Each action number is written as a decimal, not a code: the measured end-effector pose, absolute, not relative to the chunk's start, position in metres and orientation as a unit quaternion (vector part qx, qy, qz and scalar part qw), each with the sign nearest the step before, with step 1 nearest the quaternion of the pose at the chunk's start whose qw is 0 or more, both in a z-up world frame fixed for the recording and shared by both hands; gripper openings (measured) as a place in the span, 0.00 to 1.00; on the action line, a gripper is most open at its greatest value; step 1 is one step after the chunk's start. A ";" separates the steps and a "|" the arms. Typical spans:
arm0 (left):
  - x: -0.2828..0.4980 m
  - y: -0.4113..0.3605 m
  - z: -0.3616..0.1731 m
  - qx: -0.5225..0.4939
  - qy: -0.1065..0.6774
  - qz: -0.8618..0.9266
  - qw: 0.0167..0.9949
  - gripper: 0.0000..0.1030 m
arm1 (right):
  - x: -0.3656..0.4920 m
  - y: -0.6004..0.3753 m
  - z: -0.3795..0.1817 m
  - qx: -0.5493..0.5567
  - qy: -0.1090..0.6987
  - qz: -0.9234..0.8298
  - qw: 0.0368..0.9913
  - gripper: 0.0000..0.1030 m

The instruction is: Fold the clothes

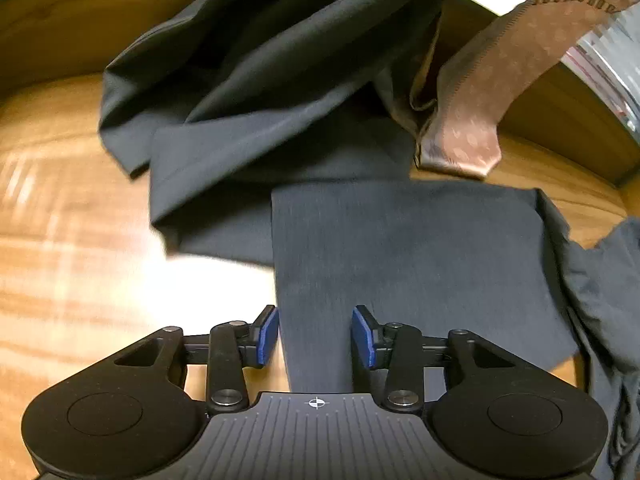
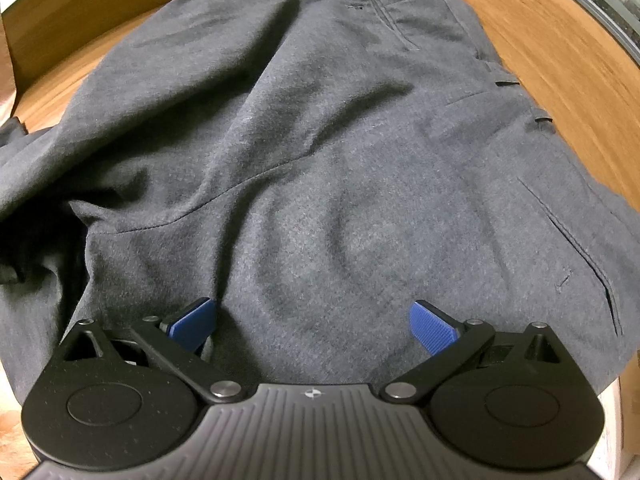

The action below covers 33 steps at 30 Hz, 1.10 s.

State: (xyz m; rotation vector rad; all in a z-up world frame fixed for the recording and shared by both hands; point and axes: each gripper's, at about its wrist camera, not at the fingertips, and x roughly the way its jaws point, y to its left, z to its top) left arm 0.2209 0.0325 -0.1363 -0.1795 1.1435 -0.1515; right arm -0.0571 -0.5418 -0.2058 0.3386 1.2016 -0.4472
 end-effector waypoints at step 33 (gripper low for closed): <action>0.237 0.075 -0.093 -0.060 0.468 0.162 0.867 0.06 | -0.064 -0.543 -0.204 0.163 0.554 -0.216 0.787 1.00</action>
